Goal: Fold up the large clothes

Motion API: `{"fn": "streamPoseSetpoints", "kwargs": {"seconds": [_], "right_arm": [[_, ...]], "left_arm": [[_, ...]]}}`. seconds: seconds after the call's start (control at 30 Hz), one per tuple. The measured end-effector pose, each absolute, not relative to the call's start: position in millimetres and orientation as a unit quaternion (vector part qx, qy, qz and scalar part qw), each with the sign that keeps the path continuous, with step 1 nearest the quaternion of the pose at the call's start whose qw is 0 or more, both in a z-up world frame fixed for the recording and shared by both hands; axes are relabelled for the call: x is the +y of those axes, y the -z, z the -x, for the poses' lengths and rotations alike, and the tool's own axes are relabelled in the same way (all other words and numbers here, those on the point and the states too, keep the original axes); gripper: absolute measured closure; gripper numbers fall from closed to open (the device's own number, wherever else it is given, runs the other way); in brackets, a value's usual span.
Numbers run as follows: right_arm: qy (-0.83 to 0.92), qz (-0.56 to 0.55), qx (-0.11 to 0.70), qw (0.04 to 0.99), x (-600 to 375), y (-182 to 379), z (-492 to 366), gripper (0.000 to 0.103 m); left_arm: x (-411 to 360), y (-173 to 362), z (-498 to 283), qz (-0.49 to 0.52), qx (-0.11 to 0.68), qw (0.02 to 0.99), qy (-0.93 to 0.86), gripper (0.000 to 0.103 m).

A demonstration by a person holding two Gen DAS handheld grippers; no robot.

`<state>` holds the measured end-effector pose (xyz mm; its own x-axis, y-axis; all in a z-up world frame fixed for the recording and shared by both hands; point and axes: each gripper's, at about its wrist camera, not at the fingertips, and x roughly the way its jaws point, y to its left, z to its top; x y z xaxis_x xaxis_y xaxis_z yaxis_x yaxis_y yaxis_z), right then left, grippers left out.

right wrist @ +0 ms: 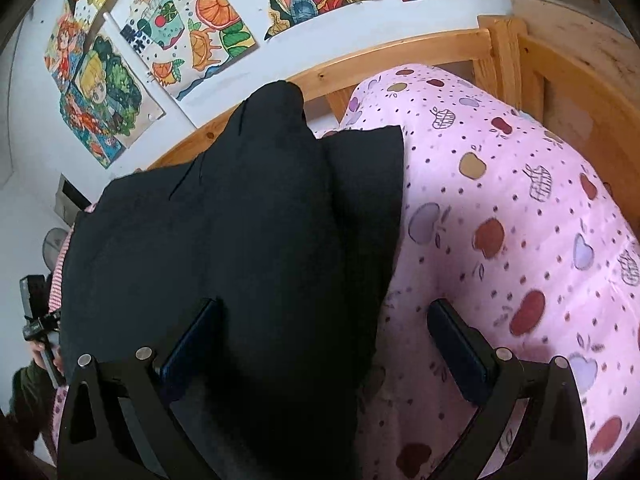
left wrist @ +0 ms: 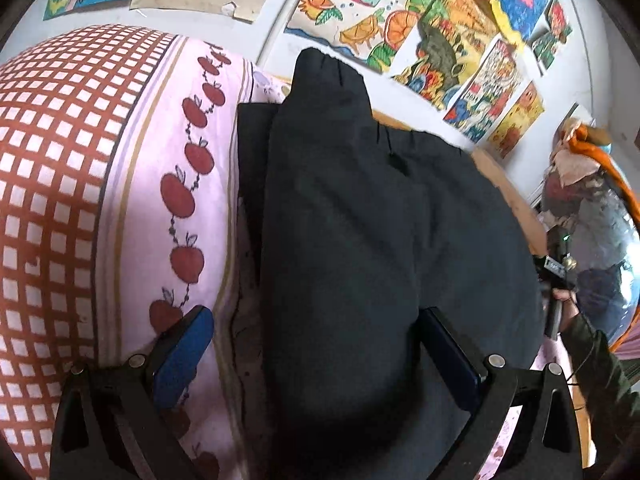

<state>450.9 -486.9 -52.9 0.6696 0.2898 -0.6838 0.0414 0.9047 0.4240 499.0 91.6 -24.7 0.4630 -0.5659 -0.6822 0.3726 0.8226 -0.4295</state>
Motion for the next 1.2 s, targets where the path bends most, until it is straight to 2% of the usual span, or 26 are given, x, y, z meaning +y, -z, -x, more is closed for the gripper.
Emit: {"fn": "streamPoseSetpoints", "kwargs": {"seconds": [0.27,1.2], "right_arm": [[-0.145,-0.240,0.412,0.867,-484,72,-459,0.001],[-0.126,-0.230,0.428,0.865,-479,77,-459,0.001]], "left_arm": [[86,37,-510,0.111,0.454,0.824,0.320,0.000],[78,45,-517,0.125,0.474,0.805,0.334,0.000]]}}
